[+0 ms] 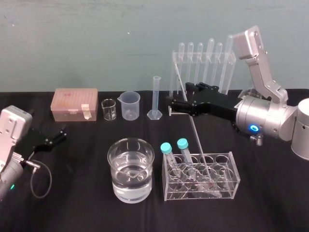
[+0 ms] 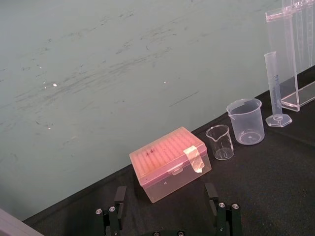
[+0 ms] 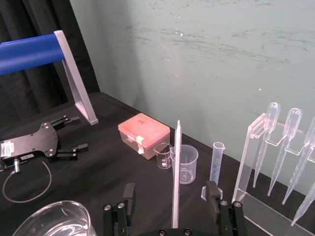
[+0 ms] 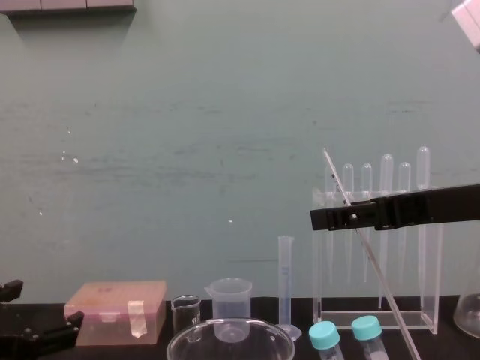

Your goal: Hold the thermometer with one hand and immerse one end into the beaker, then reinsert it into the test tube rack.

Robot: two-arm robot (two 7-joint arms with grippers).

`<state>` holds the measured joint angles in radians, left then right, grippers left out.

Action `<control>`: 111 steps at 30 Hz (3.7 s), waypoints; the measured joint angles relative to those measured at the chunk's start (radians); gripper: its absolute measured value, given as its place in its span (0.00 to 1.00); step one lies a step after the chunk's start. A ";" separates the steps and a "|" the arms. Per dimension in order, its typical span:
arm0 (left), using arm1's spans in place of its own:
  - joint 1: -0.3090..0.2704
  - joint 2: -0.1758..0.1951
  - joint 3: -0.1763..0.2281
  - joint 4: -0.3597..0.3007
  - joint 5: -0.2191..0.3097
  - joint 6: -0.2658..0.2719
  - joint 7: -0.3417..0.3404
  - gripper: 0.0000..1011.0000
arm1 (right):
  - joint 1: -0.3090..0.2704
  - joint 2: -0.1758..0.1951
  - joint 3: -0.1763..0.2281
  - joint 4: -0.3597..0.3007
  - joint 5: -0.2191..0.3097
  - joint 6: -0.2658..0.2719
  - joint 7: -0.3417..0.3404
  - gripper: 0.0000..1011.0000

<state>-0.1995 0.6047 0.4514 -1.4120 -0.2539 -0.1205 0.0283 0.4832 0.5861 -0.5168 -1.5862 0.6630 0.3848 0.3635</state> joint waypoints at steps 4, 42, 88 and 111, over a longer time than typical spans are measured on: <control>0.000 0.000 0.000 0.000 0.000 0.000 0.000 1.00 | -0.001 0.001 0.000 -0.001 0.001 0.000 0.000 0.83; 0.000 0.000 0.000 0.000 0.000 0.000 0.000 1.00 | -0.042 -0.009 0.039 -0.019 0.016 -0.048 -0.005 0.06; 0.000 0.000 0.000 0.000 0.000 0.000 0.000 1.00 | 0.177 -0.096 0.034 -0.005 0.258 -0.305 0.385 0.05; 0.000 0.000 0.000 0.000 0.000 0.000 0.000 1.00 | 0.199 -0.216 -0.183 0.294 0.170 -0.410 0.501 0.05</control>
<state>-0.1995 0.6047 0.4514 -1.4120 -0.2539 -0.1205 0.0283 0.6822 0.3700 -0.6995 -1.2919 0.8334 -0.0252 0.8649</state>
